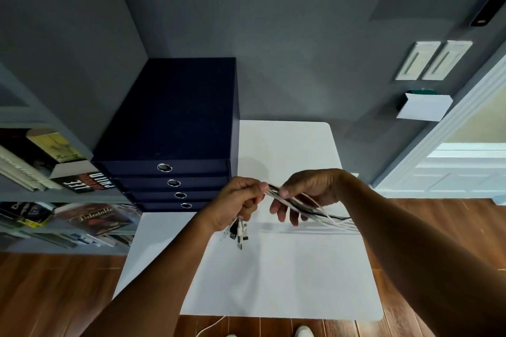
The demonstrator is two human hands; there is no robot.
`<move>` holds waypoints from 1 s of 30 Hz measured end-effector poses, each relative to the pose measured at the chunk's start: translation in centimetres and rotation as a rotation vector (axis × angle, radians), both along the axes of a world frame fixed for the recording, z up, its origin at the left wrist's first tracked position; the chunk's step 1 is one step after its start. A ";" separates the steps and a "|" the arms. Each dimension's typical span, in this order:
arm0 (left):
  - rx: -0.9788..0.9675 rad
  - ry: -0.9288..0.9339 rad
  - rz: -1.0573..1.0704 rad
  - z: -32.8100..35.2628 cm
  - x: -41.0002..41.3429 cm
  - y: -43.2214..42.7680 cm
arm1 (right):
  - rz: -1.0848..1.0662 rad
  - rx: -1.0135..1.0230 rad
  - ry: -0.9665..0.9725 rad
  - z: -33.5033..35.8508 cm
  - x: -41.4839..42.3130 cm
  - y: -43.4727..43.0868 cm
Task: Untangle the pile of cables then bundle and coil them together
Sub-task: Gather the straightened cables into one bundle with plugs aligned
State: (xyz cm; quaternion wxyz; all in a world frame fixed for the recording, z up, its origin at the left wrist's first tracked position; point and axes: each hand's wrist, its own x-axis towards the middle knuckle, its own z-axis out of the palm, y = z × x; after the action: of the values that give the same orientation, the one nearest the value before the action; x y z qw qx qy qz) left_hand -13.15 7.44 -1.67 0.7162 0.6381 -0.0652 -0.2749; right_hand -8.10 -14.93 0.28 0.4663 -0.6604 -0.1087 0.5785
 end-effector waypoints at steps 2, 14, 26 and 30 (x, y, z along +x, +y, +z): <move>0.026 -0.034 -0.088 1.0 0.2 0.6 | 0.111 0.018 0.081 -0.1 -0.2 0.5; 0.243 0.101 0.014 0.0 -0.2 2.3 | 0.053 -0.346 -0.450 0.8 0.2 3.5; -0.190 0.395 0.005 0.4 -0.1 -2.0 | -0.478 -0.542 -1.472 -2.6 0.1 0.9; -0.423 0.486 -0.115 1.5 0.1 -3.4 | -0.667 -0.533 -1.690 -0.8 -0.1 1.0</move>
State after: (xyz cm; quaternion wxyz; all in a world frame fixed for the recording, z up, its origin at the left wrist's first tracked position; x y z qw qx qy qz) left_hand -13.01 4.08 -0.13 0.8107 0.3861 0.0161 -0.4399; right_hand -8.16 -13.90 -0.53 0.2082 -0.9426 -0.0801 -0.2486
